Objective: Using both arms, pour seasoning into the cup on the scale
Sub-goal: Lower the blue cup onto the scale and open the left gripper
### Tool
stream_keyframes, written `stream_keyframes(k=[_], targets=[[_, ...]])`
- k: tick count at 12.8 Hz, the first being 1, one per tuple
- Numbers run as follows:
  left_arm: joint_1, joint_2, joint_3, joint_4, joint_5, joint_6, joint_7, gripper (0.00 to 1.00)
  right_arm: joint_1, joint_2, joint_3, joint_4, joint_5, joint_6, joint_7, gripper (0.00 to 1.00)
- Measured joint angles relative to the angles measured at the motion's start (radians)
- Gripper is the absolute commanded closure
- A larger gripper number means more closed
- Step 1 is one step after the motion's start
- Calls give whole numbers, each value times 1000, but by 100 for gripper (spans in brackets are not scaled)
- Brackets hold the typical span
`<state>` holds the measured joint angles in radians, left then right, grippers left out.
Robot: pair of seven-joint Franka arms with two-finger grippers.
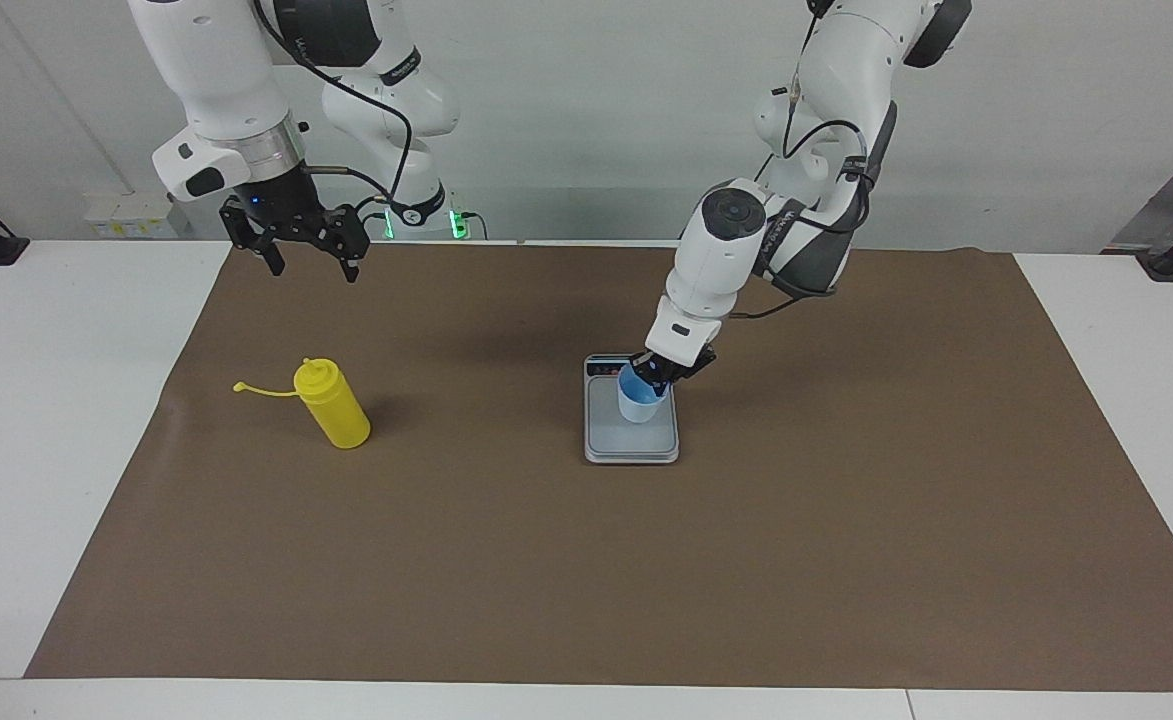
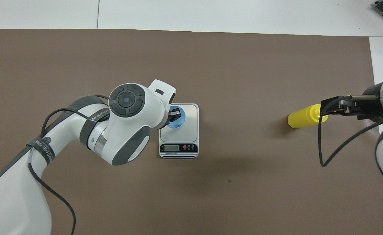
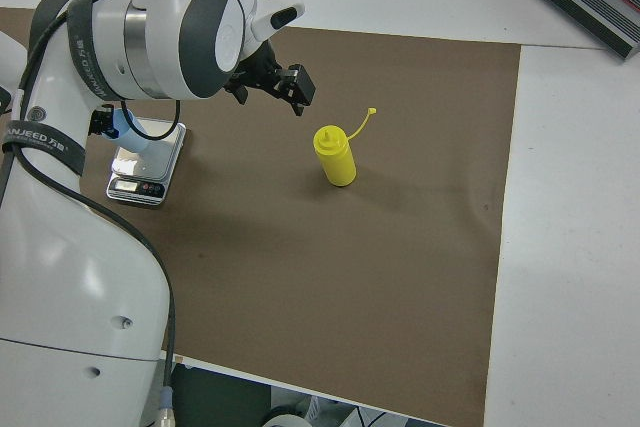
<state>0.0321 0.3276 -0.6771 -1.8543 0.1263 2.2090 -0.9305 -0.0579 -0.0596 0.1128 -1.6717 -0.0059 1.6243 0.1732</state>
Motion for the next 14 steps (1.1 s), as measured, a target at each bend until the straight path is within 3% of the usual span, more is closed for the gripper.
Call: stream_keyframes(k=[10, 12, 14], targets=[[0, 15, -1, -30, 65, 56, -18, 95, 0, 0, 0, 0, 0, 0, 0, 0], [0, 16, 0, -30, 66, 58, -18, 71, 0, 0, 0, 0, 0, 0, 0, 0], [0, 18, 1, -30, 68, 63, -18, 56, 0, 0, 0, 0, 0, 0, 0, 0]])
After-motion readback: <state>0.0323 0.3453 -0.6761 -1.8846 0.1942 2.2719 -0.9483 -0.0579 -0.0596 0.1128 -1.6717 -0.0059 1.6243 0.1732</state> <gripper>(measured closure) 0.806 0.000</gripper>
